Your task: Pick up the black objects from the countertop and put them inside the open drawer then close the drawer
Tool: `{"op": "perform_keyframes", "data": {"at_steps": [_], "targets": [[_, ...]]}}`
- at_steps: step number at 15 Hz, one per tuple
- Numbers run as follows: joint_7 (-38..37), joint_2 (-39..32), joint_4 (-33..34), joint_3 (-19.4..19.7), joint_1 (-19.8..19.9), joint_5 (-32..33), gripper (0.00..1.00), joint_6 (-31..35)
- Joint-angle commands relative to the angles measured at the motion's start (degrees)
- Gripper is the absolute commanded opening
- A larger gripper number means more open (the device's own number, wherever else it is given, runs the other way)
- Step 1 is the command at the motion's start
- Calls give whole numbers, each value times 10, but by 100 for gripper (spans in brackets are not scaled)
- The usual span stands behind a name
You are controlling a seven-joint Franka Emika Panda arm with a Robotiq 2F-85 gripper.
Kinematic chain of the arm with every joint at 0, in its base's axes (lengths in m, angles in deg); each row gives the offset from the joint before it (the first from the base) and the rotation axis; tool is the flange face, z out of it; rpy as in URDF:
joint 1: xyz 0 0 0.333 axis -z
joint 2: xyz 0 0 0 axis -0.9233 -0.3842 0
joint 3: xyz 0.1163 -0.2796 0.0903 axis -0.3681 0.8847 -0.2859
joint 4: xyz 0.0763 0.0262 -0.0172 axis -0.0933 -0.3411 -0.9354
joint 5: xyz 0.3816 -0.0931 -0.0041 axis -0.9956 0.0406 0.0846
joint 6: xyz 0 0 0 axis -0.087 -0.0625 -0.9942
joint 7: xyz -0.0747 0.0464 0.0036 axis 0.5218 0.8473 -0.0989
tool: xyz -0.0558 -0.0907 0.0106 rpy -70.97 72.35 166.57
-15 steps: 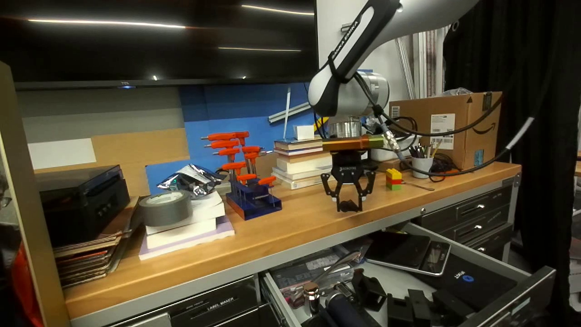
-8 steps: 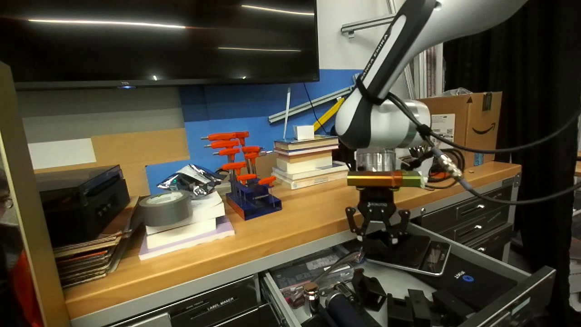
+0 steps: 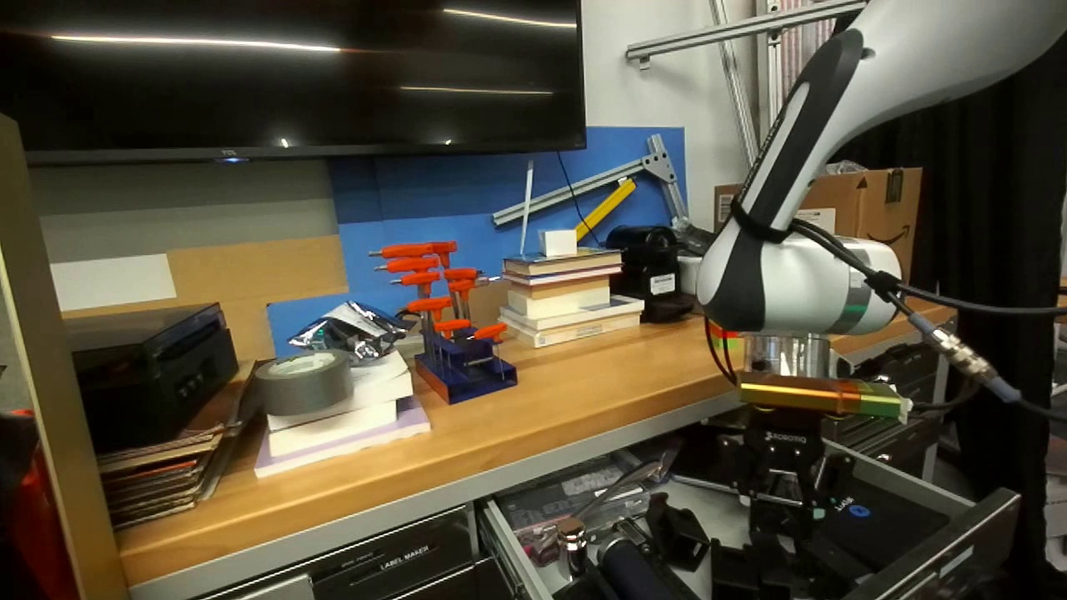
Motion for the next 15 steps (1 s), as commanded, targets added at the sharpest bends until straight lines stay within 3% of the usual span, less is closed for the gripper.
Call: {"op": "perform_keyframes", "data": {"at_steps": [1,8,15], "targets": [[58,-17,34,2,23,-8,30,7],[166,-83,126,-29,50,-63,30,15],[194,-101,150,-44,63,-71,30,-26]]}}
